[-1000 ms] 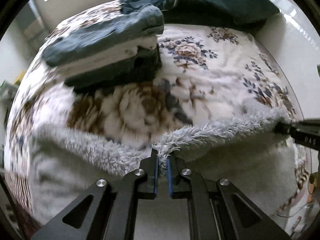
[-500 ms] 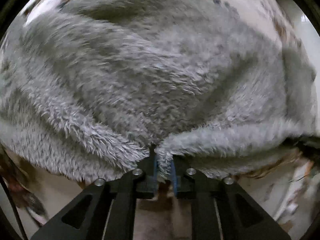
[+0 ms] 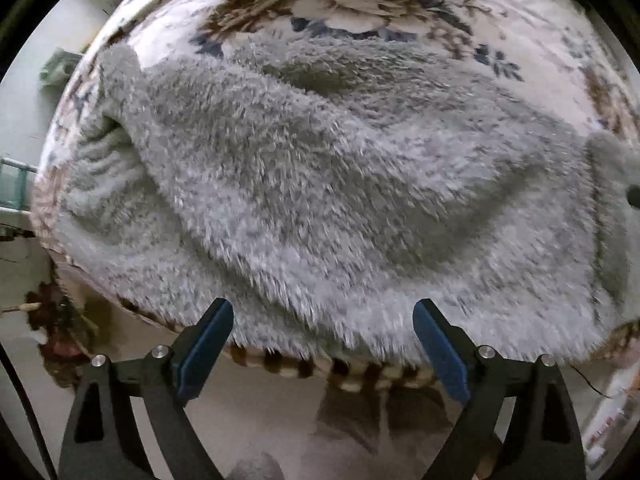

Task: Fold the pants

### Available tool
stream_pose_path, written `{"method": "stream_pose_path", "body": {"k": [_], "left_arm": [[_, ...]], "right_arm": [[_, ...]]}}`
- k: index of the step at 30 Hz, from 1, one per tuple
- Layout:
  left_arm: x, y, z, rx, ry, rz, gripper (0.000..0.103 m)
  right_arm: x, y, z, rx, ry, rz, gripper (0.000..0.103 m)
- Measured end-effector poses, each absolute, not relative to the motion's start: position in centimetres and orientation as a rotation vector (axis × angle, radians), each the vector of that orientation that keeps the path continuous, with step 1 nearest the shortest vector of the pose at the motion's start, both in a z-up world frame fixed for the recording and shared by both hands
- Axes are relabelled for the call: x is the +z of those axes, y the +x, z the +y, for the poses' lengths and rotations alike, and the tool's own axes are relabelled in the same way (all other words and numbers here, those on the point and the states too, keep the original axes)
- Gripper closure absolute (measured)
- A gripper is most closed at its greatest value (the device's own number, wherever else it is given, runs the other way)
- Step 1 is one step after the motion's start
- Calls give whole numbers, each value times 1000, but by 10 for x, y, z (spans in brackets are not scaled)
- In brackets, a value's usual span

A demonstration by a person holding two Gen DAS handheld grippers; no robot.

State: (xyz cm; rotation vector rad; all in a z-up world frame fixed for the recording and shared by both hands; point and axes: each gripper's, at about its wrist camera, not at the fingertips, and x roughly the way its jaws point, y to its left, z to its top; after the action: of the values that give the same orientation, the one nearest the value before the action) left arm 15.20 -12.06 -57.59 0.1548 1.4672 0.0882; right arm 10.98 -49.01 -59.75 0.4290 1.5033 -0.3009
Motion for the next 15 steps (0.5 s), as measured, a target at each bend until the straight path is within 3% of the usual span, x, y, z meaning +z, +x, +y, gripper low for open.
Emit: {"method": "stream_pose_path", "body": {"k": [2,4,5,10,11,12,14,15], "left_arm": [[-580,161,-125,113,185,1455,11],[-583,173,-132,129,203,1440,11],[-582,180,-135,130,203,1436,11],[-573,183,-144,120,208,1400,11],[-571,181,-145,116,204,1406,11],[-568,177,-145,109,197,1412,11],[-568,170,-153,99,197,1424,11],[-567,167,-157,96,202,1429,11]], "right_arm": [[-622,131,-492,-294,414,1567,18],[-625,137,-496,-359,346,1563,56],[-617,128,-507,-396,372,1537,88],[-571,35,-586,-616,530,1408,89],[-575,11,-605,-639,604,1427,84],[-583,-13,-624,-620,723,1448,69],[-601,-55,-654,-607,918,1492,52],[-600,-70,-663,-620,965,1479,52]]}}
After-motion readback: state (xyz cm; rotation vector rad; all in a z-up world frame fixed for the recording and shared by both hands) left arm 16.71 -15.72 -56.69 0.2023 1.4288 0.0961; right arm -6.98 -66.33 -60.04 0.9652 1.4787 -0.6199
